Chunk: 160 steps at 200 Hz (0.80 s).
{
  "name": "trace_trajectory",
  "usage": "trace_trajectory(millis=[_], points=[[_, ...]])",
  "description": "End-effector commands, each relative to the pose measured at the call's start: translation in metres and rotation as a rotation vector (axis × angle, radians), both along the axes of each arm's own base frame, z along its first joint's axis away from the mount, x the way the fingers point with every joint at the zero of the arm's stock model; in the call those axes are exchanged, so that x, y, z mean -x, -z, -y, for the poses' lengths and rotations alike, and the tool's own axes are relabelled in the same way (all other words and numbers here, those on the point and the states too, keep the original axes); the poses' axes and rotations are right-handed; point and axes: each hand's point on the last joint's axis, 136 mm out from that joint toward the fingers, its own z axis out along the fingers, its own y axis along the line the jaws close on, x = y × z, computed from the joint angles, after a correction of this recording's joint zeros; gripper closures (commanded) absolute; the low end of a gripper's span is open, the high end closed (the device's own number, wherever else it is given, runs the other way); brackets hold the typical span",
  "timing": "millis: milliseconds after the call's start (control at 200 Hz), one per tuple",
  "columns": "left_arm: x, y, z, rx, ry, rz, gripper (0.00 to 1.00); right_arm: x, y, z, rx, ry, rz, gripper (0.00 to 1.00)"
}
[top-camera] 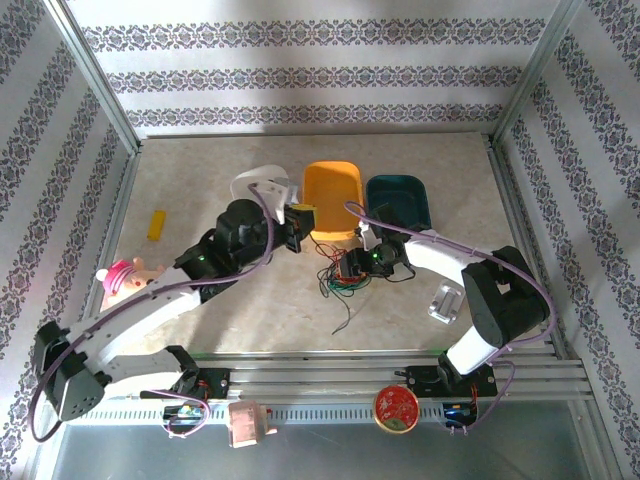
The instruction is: Untangle the cables
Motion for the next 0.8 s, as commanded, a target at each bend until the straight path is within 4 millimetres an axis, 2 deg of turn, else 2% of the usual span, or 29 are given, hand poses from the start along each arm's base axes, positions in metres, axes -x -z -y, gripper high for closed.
trace_trajectory(millis=[0, 230, 475, 570, 794], points=[[0.003, -0.066, -0.019, 0.077, -0.053, 0.146, 1.00, 0.013, 0.018, 0.020, 0.066, 0.049, -0.062, 0.35], [0.031, -0.154, -0.043, 0.152, -0.048, 0.331, 1.00, 0.012, 0.020, 0.031, 0.068, 0.096, -0.072, 0.34], [0.061, -0.224, -0.057, 0.184, -0.005, 0.490, 1.00, 0.012, 0.021, 0.037, 0.068, 0.129, -0.079, 0.33], [0.070, -0.244, -0.061, 0.199, 0.009, 0.539, 1.00, 0.012, 0.022, 0.039, 0.068, 0.141, -0.085, 0.33], [0.086, -0.274, -0.071, 0.196, 0.017, 0.632, 1.00, 0.013, 0.023, 0.042, 0.075, 0.152, -0.088, 0.33]])
